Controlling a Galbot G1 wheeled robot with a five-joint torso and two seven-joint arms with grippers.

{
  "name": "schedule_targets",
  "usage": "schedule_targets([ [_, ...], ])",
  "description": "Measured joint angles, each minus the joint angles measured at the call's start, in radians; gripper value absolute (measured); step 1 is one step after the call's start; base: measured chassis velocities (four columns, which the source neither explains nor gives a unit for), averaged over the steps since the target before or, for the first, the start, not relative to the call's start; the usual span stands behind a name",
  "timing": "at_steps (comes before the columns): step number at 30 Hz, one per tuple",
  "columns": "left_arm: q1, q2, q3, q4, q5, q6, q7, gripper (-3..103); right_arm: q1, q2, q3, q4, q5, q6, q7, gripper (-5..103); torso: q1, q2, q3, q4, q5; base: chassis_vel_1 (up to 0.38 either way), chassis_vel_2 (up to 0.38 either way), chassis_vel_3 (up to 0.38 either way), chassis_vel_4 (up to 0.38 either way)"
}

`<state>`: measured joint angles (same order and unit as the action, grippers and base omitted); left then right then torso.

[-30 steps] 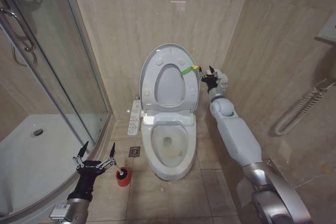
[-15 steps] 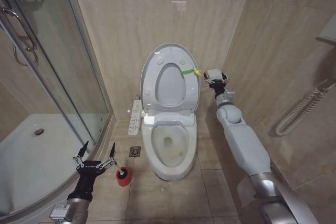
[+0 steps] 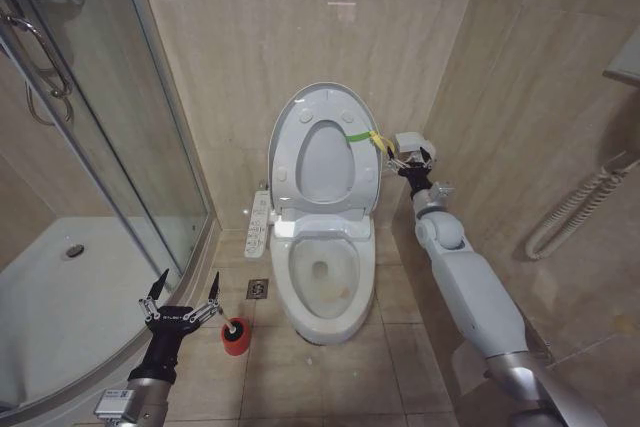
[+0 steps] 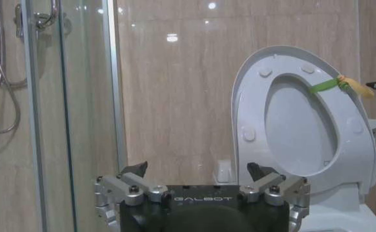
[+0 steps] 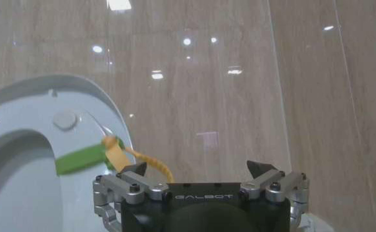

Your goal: Open the toilet lid, clean the toilet bowl with a toilet brush, close the toilet lid, and flush.

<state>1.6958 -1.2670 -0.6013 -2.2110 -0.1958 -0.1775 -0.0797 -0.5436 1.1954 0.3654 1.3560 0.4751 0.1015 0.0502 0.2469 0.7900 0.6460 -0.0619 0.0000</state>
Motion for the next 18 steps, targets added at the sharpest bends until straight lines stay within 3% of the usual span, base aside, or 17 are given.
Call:
schedule_targets([
  [5, 0.000, 0.000, 0.000, 0.000, 0.000, 0.000, 0.000, 100, -0.031, -0.023, 0.007, 0.062, 0.016, -0.037, 0.008, 100, 0.000, 0.000, 0.000, 0.0003, 0.0000, 0.000, 0.000, 0.000, 0.000],
  [8, 0.000, 0.000, 0.000, 0.000, 0.000, 0.000, 0.000, 100, -0.102, -0.051, 0.030, 0.166, 0.042, -0.102, 0.032, 100, 0.000, 0.000, 0.000, -0.0003, 0.0000, 0.000, 0.000, 0.000, 0.000],
  [18, 0.000, 0.000, 0.000, 0.000, 0.000, 0.000, 0.000, 100, -0.350, -0.071, 0.076, 0.384, 0.042, -0.138, 0.092, 100, 0.000, 0.000, 0.000, -0.0002, 0.0002, 0.000, 0.000, 0.000, 0.000],
])
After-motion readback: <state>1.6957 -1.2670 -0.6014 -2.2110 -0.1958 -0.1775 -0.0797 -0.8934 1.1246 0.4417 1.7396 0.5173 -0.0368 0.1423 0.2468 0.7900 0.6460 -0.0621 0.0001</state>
